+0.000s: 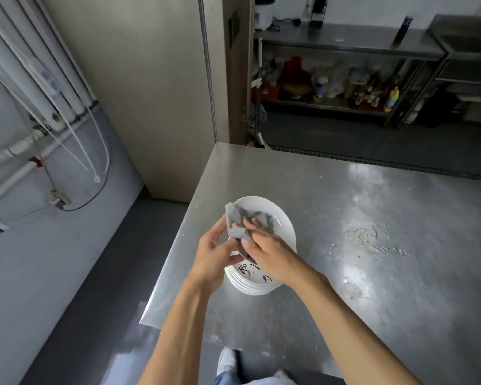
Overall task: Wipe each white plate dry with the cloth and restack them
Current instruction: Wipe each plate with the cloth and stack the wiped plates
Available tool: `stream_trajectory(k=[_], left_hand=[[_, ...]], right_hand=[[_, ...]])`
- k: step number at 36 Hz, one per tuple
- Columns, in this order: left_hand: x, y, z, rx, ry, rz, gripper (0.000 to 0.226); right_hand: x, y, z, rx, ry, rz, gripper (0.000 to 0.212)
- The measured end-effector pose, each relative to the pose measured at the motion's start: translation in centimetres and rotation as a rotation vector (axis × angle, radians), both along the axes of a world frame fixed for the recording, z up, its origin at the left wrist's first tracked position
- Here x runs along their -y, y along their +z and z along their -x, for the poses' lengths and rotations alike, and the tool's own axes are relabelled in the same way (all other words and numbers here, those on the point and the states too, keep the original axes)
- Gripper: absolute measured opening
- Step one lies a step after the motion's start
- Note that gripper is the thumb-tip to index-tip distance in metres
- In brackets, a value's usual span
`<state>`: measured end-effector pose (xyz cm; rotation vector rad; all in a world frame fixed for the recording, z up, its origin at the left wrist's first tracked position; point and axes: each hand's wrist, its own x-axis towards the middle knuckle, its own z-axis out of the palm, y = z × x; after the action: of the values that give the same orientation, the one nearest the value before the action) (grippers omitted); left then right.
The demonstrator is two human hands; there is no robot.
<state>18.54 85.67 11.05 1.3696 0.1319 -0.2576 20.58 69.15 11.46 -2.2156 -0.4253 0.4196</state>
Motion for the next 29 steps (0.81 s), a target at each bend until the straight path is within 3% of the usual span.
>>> stream_trajectory(k=[5,9,13,17,22,29], left_hand=[[-1.4,-0.4,0.3,0.003,0.06,0.055,0.064],[-1.7,-0.5,0.5,-0.002,0.134,0.129,0.063],[-1.4,-0.1,0.8,0.009,0.098,0.124,0.063],[-0.7,0.4,0.9,0.036,0.006,0.097,0.064],[-0.3,0.7,0.9,0.044,-0.015,0.078,0.066],[-1.6,0.3,1.2,0.03,0.015,0.084,0.063]], right_hand=[[1.8,-0.2,1.2,0.006,0.072,-0.023,0.045],[3.5,-0.7,1.2,0.176,0.072,0.15,0.042],[3.8,-0.9,0.4,0.311,0.007,0.317,0.052],[2.7,-0.5,-0.1,0.293,-0.028,0.449,0.067],[1.0,0.6,0.4,0.35,0.022,0.399,0.059],[1.5,1.4,0.7,0.304,0.124,0.143,0.033]])
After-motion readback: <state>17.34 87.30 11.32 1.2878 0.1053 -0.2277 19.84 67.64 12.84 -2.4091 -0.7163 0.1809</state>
